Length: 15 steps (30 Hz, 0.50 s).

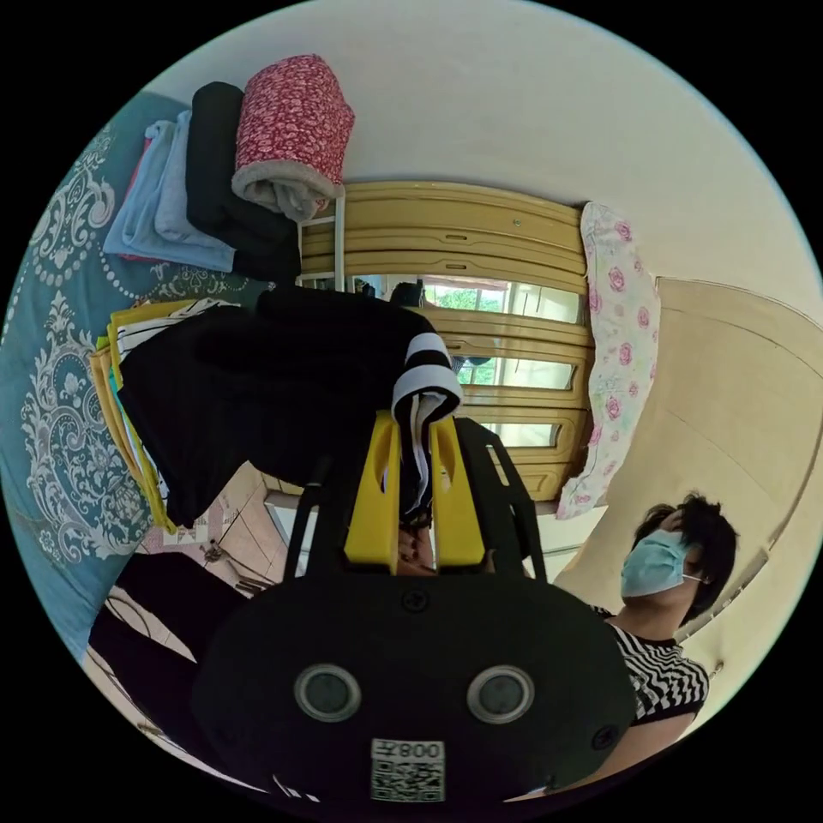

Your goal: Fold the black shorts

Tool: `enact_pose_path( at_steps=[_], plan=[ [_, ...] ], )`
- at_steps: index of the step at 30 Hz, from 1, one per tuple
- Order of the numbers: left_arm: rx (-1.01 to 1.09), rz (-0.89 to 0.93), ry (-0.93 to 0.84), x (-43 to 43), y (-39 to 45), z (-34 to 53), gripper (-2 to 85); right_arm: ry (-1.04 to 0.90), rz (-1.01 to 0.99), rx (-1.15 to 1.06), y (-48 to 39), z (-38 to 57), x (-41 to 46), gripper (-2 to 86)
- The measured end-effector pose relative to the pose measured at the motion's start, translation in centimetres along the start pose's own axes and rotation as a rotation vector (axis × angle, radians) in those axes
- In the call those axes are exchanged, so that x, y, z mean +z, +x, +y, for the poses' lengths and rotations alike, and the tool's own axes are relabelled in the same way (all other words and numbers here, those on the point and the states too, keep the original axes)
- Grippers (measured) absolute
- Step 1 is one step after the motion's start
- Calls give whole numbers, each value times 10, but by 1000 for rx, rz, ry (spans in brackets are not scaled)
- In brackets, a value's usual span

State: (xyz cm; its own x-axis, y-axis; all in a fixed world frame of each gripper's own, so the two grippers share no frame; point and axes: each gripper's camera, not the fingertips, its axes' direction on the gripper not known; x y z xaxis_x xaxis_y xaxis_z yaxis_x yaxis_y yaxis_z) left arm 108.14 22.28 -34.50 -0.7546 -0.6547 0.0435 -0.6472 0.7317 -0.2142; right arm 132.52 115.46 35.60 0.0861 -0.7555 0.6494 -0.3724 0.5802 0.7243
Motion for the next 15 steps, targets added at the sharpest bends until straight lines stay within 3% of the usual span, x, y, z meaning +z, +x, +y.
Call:
enact_pose_path(
  at_steps=[6,15],
  plan=[
    [-32,-33,-128,65,-123,-54,62,123,29,14,-59,-22,-74,3],
    [121,37,-267,257,-259,-163,62,253,139,-175,-176,-140,-242,4]
  ],
)
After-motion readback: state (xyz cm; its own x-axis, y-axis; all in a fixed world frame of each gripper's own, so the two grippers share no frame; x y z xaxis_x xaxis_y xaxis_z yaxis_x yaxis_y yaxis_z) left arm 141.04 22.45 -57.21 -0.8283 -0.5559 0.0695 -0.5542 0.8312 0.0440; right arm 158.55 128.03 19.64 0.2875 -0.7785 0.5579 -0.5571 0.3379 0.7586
